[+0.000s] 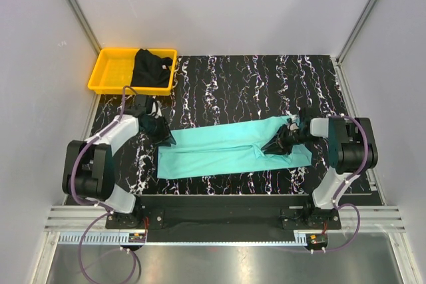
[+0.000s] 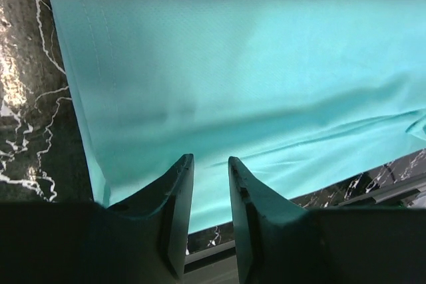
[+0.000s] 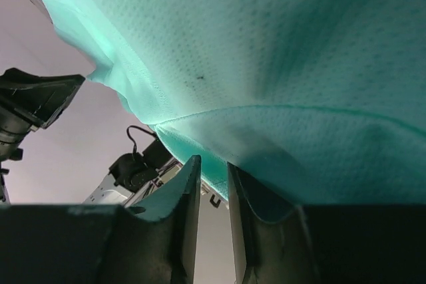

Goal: Fold and stack the t-shirts
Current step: Fold the tshirt

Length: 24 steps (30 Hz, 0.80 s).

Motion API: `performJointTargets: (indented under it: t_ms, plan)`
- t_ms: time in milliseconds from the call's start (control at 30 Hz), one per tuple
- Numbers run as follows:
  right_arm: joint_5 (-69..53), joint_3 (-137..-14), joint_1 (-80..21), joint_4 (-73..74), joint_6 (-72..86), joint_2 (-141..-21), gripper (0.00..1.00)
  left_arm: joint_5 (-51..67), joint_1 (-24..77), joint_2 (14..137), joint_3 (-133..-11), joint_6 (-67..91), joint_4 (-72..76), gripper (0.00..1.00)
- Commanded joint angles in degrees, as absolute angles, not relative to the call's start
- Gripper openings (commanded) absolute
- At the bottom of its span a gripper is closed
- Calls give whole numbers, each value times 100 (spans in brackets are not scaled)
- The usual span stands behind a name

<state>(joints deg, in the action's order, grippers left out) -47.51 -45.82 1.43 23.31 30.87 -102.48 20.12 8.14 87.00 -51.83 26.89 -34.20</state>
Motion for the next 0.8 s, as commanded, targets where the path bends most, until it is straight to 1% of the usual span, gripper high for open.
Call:
performJointTargets:
  t_ms: [0,67,200,333,467,567,700,767]
  plan:
    - [-4483,-4368,105,2100,3278,-10311,30,1969,817,8359,-5449,2496,-3612,33]
    - [-4483,-4333,105,2162,3331,-10039,31,2039,826,8323,-5502,2479,-3621,33]
    - [-4290,-4561,105,2600,3366,-9126,34,2224,817,8446,-5660,2373,-3621,33]
    - [-4377,-4939,105,2944,3445,-8816,36,2250,835,8551,-5800,2303,-3630,33]
    - [-4403,-5255,35,2927,3507,-8999,37,2373,852,8700,-5906,2268,-3612,33]
    - [-4412,-5274,-272,2839,3542,-9395,35,2522,905,8841,-5968,2259,-3568,33]
    - [-4394,-4862,-589,2295,3726,-9685,34,2593,1081,8903,-6029,2338,-3463,33]
    - [-4613,-4387,-615,1655,4050,-9799,32,2610,1107,8912,-6021,2364,-3437,33]
